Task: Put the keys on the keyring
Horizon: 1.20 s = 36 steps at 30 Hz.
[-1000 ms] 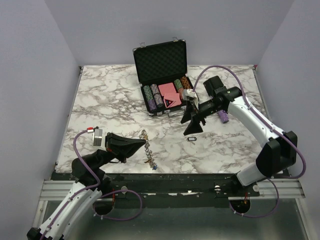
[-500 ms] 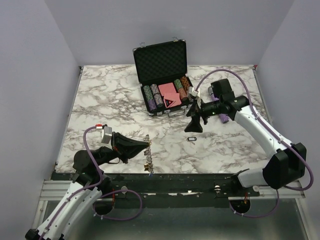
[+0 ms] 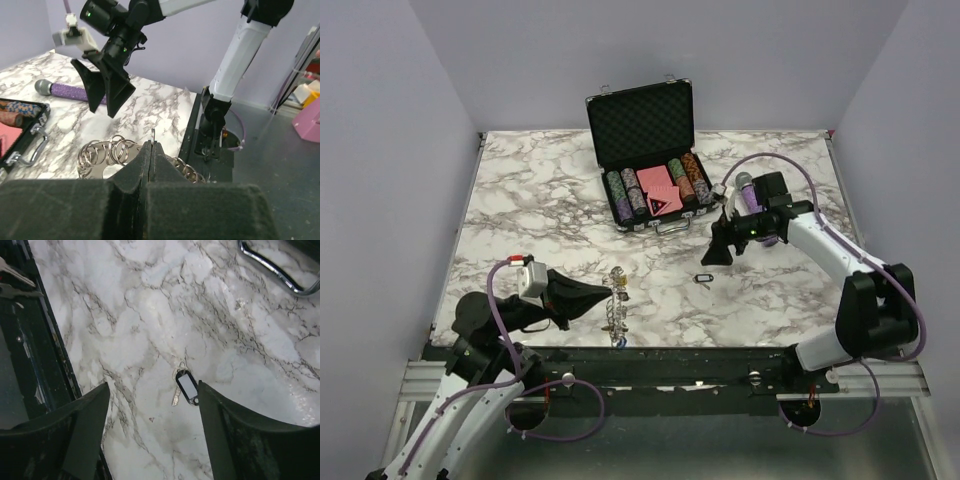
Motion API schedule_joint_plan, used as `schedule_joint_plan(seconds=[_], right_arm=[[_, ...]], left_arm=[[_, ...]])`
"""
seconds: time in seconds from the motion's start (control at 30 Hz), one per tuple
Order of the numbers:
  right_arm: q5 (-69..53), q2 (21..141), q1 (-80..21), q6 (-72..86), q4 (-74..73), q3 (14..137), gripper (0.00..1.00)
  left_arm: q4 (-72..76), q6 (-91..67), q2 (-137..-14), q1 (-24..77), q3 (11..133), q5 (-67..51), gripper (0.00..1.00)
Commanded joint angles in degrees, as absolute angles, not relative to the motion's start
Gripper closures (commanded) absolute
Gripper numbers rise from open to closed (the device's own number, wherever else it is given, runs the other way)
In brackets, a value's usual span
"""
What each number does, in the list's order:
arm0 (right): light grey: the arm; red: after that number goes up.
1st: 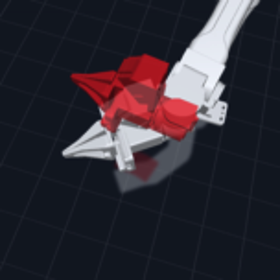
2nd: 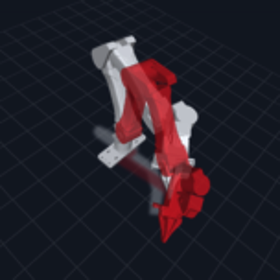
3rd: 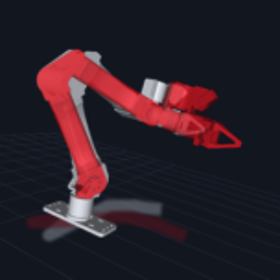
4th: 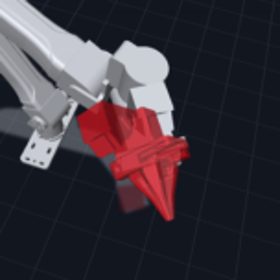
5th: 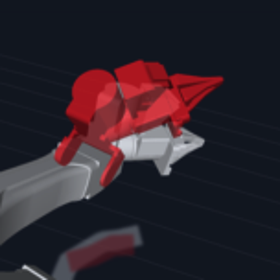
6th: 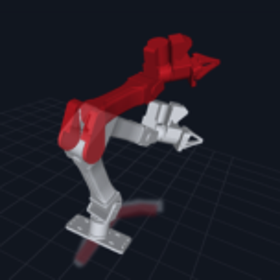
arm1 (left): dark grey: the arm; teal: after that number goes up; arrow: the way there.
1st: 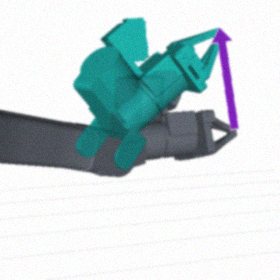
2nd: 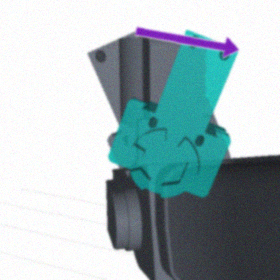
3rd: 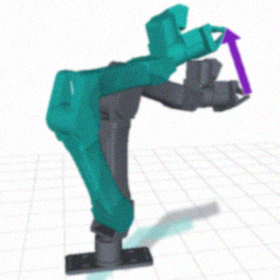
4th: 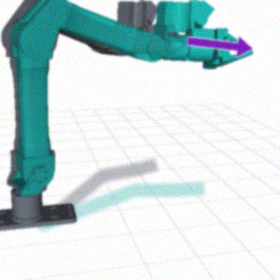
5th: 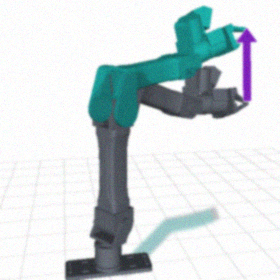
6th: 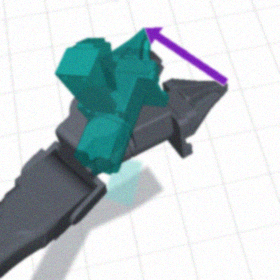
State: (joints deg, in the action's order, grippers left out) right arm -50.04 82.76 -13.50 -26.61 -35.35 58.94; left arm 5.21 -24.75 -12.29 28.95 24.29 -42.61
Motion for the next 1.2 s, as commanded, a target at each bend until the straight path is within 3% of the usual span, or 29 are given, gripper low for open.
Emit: schedule_joint_plan(seconds=[0.0, 0.5, 1.17], right_arm=[[-47.2, 88.7, -13.4, -25.8, -35.8, 58.3, 0.25], [-42.2, 100.3, -16.3, -25.6, -34.3, 60.8, 0.33], [-40.2, 105.7, -19.8, -25.4, -35.2, 63.6, 0.53]], left_arm=[[-7.3, -13.1, -11.4, 28.7, 32.0, -43.7, 1.0], [-7.9, -7.2, -8.3, 28.7, 26.5, -40.9, 1.0], [-6.6, -7.6, -11.3, 26.6, 26.6, -44.6, 1.0]])
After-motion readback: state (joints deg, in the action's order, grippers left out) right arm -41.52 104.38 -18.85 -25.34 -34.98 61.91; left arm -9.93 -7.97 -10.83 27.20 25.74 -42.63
